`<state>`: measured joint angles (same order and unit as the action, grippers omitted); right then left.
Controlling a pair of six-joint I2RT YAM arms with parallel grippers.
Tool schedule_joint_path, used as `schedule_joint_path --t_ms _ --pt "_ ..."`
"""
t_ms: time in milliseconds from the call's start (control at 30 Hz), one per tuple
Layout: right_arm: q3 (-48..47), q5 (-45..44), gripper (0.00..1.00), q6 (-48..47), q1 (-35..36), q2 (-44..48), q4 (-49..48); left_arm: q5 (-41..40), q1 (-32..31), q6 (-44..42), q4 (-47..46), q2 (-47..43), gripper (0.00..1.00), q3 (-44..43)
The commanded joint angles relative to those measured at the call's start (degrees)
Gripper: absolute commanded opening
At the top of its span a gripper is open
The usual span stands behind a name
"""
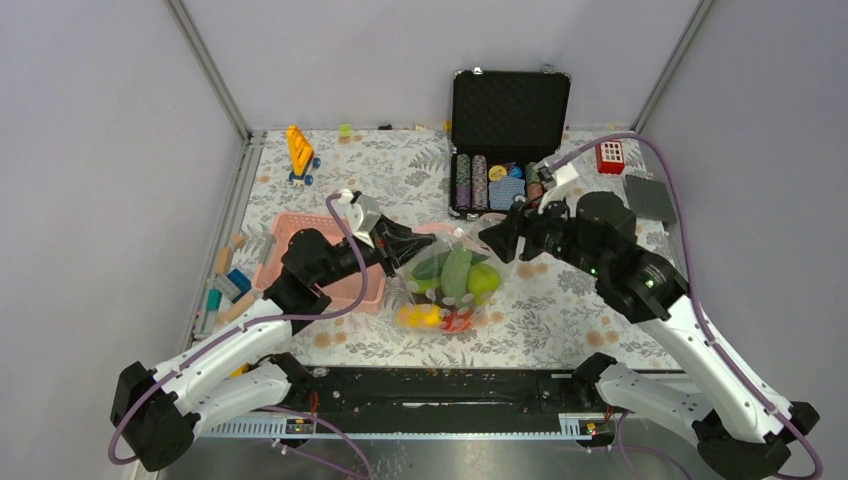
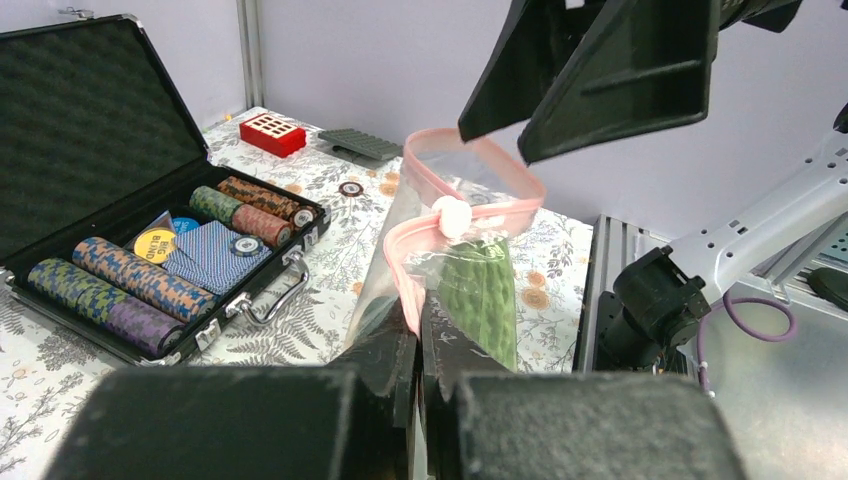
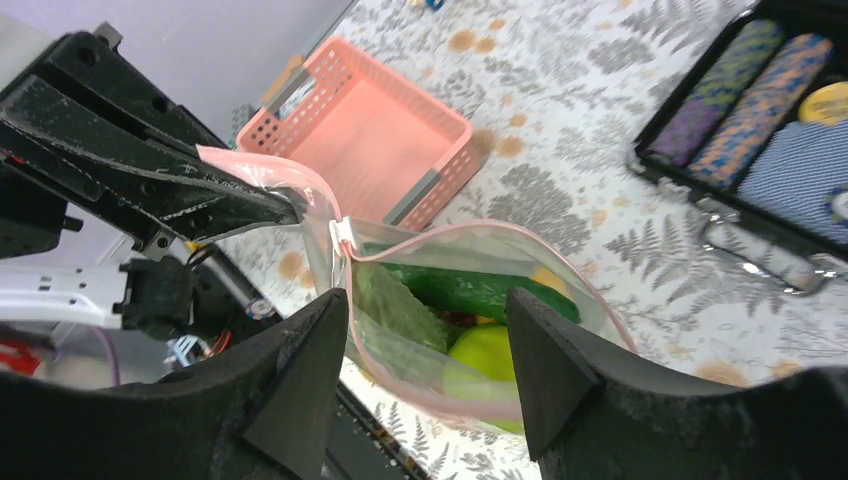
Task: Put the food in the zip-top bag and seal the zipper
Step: Adjust the fake vegetable in the zipper food storage bag, then zip the zipper food storage bag at the center of the board.
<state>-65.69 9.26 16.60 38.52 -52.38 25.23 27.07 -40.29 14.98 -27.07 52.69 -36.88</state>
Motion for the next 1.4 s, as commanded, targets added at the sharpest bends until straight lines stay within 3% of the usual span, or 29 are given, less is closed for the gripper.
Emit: schedule_joint_path --t_ms 0,167,333,567,867,900,967,1033,1100,1233,1367 --pt "-0.46 -7.59 0.67 -4.17 0.47 2.83 0.26 0.16 -0.05 -1.27 -7.76 -1.79 0.0 -0.43" --pt "-1.31 8.45 0.71 -20.02 0.48 2.03 -2.96 3.27 -0.04 -2.41 -7.99 -1.44 0.0 -1.04" --pt "-10.77 23.27 0.7 -33.53 0.5 -6.71 4.44 4.5 -0.01 -3.36 -6.29 -0.8 0.0 -2.48" --pt "-22.38 24.91 0.58 -38.79 0.44 -18.05 16.88 4.42 -0.05 -4.83 -4.7 -0.75 0.0 -3.14" --pt "-24.03 24.29 0.45 -38.81 0.44 -21.03 20.49 3.23 -0.04 -5.99 -3.58 -0.73 0.0 -3.51" --pt "-24.31 23.84 0.41 -38.72 0.49 -21.36 21.02 2.98 -0.05 -6.09 -3.55 -0.83 0.0 -3.48" --pt "-24.69 22.77 0.24 -38.32 0.43 -21.71 21.23 1.9 -0.05 -6.19 -3.58 -1.03 0.0 -3.2" --pt "-24.82 21.81 0.08 -37.61 0.48 -21.79 21.23 -0.83 -0.05 -5.8 -3.6 -1.16 0.0 -2.8" --pt "-24.84 21.04 0.0 -36.94 0.46 -21.74 21.21 -6.04 -0.05 -5.21 -3.05 -1.23 0.0 -2.44" --pt "-24.14 18.0 0.0 -35.68 0.46 -21.17 21.29 -22.17 -0.04 -3.23 -1.32 -2.26 0.0 -0.95" --pt "-21.78 14.44 0.0 -34.82 0.29 -19.74 21.45 -32.72 0.0 -3.18 -0.74 -3.02 0.0 0.87"
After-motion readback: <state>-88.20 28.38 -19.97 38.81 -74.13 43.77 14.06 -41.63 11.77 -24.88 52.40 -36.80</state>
